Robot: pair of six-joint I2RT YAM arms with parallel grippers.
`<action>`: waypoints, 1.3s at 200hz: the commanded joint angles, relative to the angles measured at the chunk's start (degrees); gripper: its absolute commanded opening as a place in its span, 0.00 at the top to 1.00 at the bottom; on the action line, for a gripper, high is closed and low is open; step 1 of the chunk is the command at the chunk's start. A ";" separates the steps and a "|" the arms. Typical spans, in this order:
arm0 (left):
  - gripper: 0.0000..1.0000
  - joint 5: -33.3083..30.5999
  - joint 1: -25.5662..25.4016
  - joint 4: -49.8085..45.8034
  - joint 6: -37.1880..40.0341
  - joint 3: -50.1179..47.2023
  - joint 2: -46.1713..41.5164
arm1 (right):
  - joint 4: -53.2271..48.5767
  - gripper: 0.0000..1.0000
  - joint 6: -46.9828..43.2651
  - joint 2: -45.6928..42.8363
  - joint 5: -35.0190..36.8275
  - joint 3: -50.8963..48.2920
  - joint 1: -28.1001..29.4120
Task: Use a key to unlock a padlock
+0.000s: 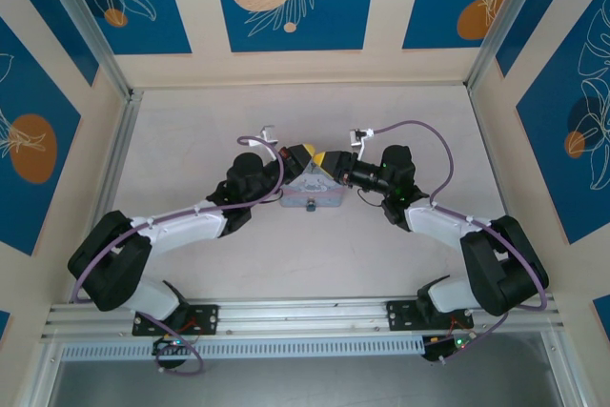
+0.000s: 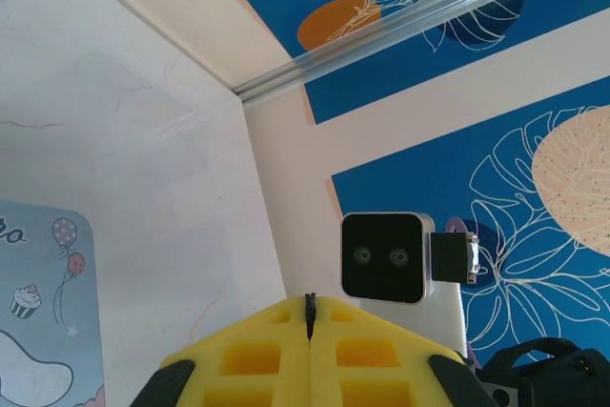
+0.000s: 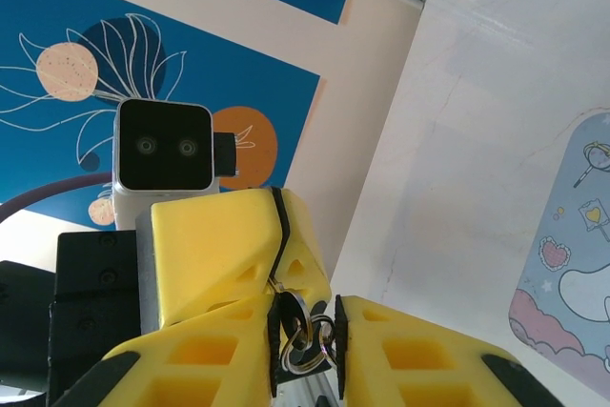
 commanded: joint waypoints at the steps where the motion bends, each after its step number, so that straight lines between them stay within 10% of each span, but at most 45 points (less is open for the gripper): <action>1: 1.00 -0.24 -0.11 2.48 0.16 1.67 0.33 | 1.08 0.76 -0.26 0.48 -0.44 -0.73 0.28; 93: 1.00 -0.62 -0.19 2.82 -0.08 0.52 -0.09 | 0.56 1.00 -0.10 0.24 -0.56 -0.30 -0.12; 198: 1.00 -2.03 -0.61 2.22 -0.23 -1.08 -1.73 | 0.60 1.00 0.92 -0.51 0.00 -1.71 -1.15; 228: 0.36 -4.94 -0.54 -4.18 1.76 -2.16 -7.05 | -4.75 1.00 -0.13 -2.27 0.73 -2.16 -1.85; 260: 0.13 -5.57 -0.55 -21.98 7.85 -3.02 -17.26 | -14.63 1.00 -3.25 -6.63 1.52 -3.74 -3.71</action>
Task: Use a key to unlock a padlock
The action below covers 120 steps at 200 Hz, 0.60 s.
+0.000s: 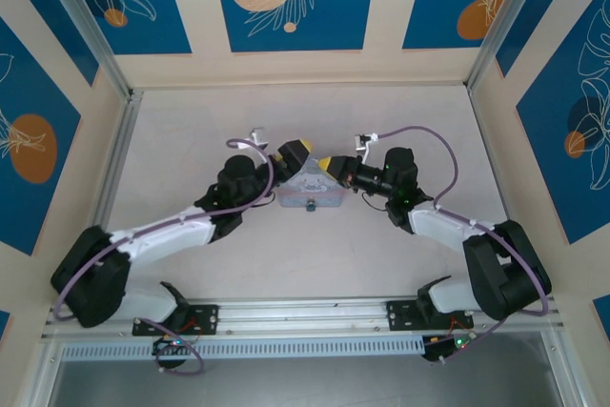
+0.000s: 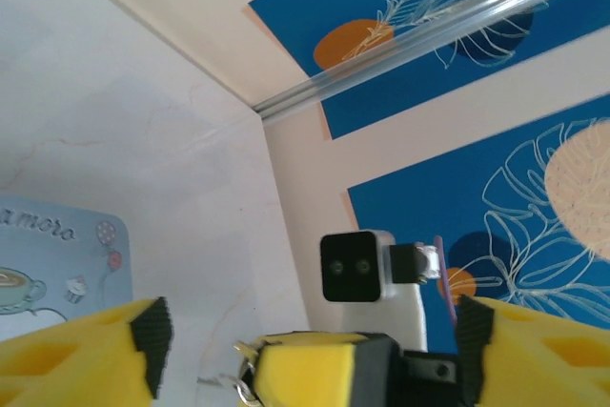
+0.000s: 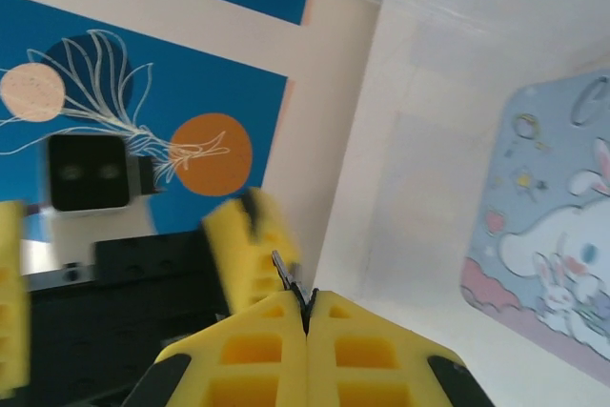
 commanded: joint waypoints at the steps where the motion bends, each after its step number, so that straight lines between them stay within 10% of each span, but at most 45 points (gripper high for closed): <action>1: 0.13 -1.59 -0.32 -13.23 5.77 -1.03 -7.93 | -8.63 1.00 -3.50 -4.25 1.03 -1.54 -1.31; 46: 0.07 0.87 -1.72 -30.59 11.74 -7.24 -17.58 | -15.38 1.00 -5.98 -8.88 -0.25 -4.56 -5.21; 120: 0.06 0.75 -8.01 -19.52 19.30 -14.97 -7.72 | -17.58 1.00 -6.97 -5.61 -2.03 -3.87 -7.32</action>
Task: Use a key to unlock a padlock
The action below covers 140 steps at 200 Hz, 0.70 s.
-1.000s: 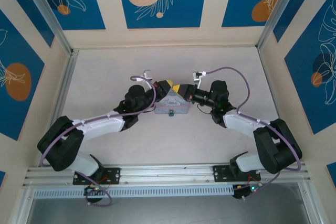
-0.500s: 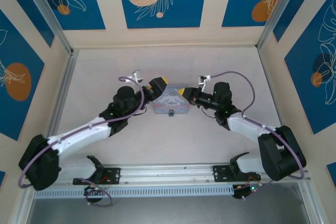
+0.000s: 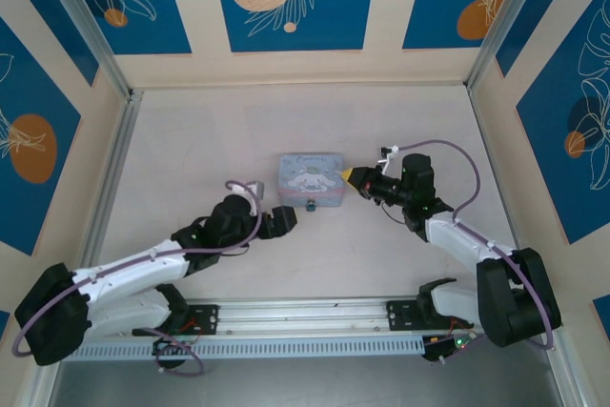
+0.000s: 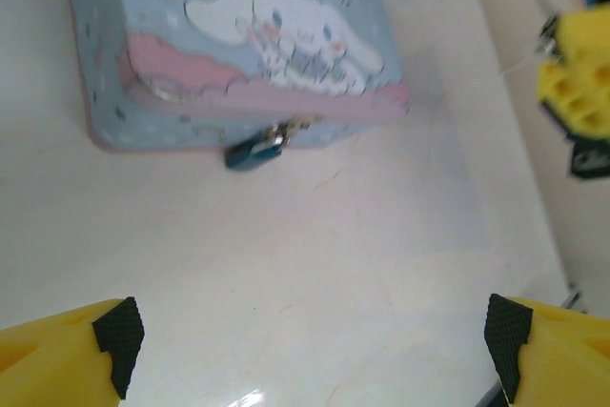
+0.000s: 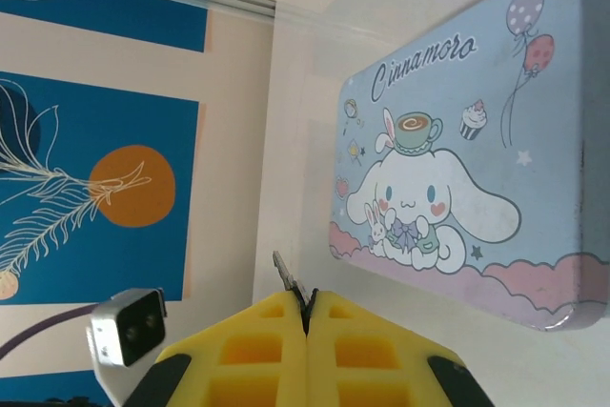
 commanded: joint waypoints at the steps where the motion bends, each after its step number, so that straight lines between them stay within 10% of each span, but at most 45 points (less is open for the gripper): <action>1: 0.06 0.20 -1.66 6.74 5.01 -0.36 5.38 | -1.31 1.00 -1.58 1.74 -1.72 0.10 0.08; 140: 0.14 -1.24 -1.64 26.74 15.21 13.05 39.39 | -3.70 1.00 -2.73 6.94 -0.44 3.83 0.31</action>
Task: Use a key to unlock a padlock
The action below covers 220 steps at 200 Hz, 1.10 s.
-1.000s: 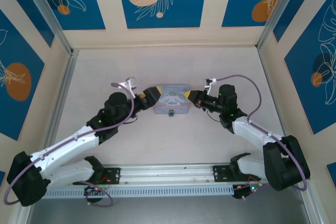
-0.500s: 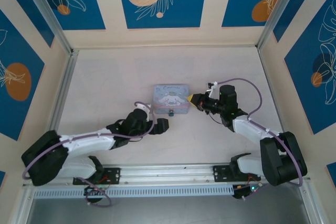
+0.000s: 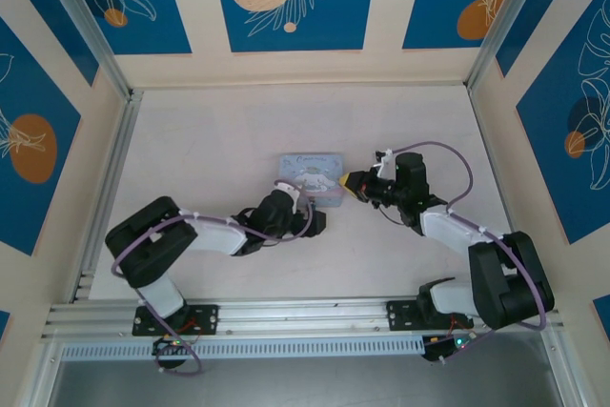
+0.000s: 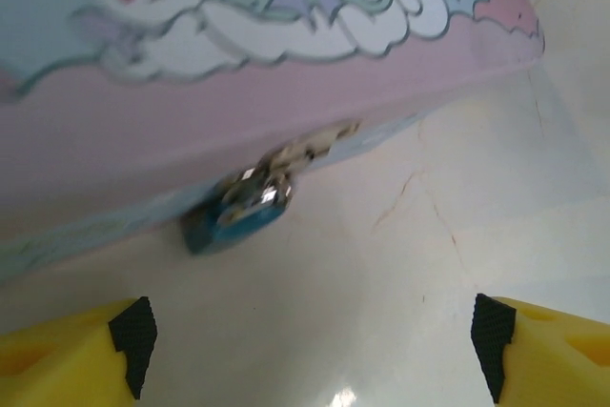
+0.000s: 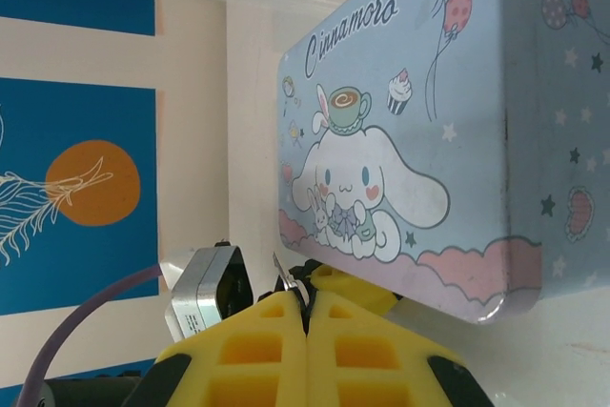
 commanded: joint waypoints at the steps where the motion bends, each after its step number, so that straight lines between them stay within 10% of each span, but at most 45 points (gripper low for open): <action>1: 0.14 -1.48 -0.17 3.40 2.41 3.60 3.49 | -0.18 1.00 -1.18 1.53 -0.25 2.04 0.25; 133: 0.19 -1.29 0.26 6.96 3.01 6.45 10.17 | 4.51 1.00 0.28 11.56 -2.96 4.80 -2.13; 220: 0.28 2.39 1.59 25.26 -11.35 3.60 12.26 | 8.36 1.00 1.48 16.26 -3.61 5.11 -2.22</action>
